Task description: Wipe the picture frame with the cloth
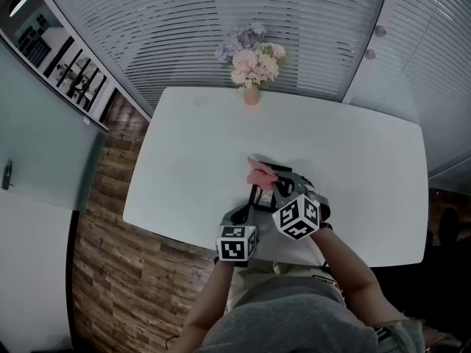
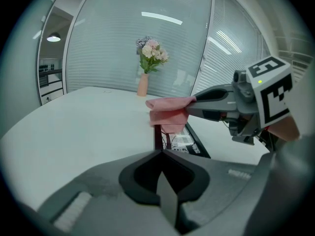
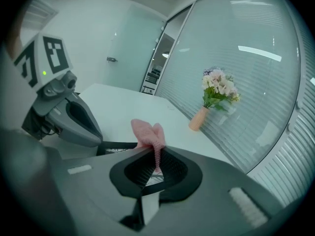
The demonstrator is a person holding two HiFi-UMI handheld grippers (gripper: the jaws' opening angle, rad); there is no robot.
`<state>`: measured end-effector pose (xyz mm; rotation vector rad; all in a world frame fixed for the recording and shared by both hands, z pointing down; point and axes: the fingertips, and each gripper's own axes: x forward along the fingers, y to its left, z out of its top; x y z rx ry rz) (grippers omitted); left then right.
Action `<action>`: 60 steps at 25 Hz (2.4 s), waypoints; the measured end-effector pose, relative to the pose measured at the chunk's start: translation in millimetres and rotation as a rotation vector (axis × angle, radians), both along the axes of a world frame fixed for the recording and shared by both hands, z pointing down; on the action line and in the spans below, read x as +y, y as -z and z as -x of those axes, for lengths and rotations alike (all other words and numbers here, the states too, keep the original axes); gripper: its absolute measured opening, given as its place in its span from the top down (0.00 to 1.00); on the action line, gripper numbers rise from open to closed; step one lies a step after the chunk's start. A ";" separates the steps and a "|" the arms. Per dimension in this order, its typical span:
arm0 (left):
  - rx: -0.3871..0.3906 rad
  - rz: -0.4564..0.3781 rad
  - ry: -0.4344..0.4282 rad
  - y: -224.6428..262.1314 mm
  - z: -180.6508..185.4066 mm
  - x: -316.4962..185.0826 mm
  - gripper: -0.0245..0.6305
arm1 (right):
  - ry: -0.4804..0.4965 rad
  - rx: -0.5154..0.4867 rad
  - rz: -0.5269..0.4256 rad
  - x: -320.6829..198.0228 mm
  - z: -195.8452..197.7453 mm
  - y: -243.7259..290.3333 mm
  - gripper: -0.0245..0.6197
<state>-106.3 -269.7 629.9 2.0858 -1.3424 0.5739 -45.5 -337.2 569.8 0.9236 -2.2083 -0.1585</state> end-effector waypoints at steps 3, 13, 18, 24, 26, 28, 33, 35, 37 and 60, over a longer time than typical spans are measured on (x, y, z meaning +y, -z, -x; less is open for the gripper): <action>-0.002 -0.001 0.000 0.3 0.4 0.4 0.96 | 0.010 -0.028 -0.010 13.2 0.6 12.1 0.94; -0.002 0.001 0.003 0.5 0.0 0.4 0.96 | 0.034 -0.035 0.003 50.6 -11.3 19.6 0.94; -0.006 -0.002 0.005 1.1 0.0 0.4 0.96 | 0.039 -0.023 0.045 63.3 -17.7 7.6 0.94; -0.008 -0.004 0.005 0.5 -0.1 1.3 0.96 | 0.050 0.049 0.076 74.3 -24.2 -17.1 0.94; -0.009 -0.006 0.005 0.8 -0.2 1.4 0.96 | 0.054 0.070 0.082 75.6 -25.5 -23.0 0.94; -0.010 -0.008 0.005 1.3 -0.5 0.8 0.96 | 0.057 0.090 0.087 75.4 -26.7 -28.3 0.94; -0.012 -0.006 0.006 0.9 0.0 0.7 0.96 | 0.056 0.113 0.100 72.8 -28.9 -37.9 0.94; -0.013 -0.008 0.005 0.7 -0.1 0.4 0.96 | 0.054 0.118 0.101 70.8 -29.7 -40.4 0.94; -0.012 -0.009 0.003 0.4 -0.3 0.0 0.96 | 0.051 0.124 0.105 68.2 -31.2 -43.8 0.94; -0.012 -0.008 -0.002 1.2 0.2 0.5 0.96 | -0.041 0.134 0.091 9.9 -49.8 -49.0 0.94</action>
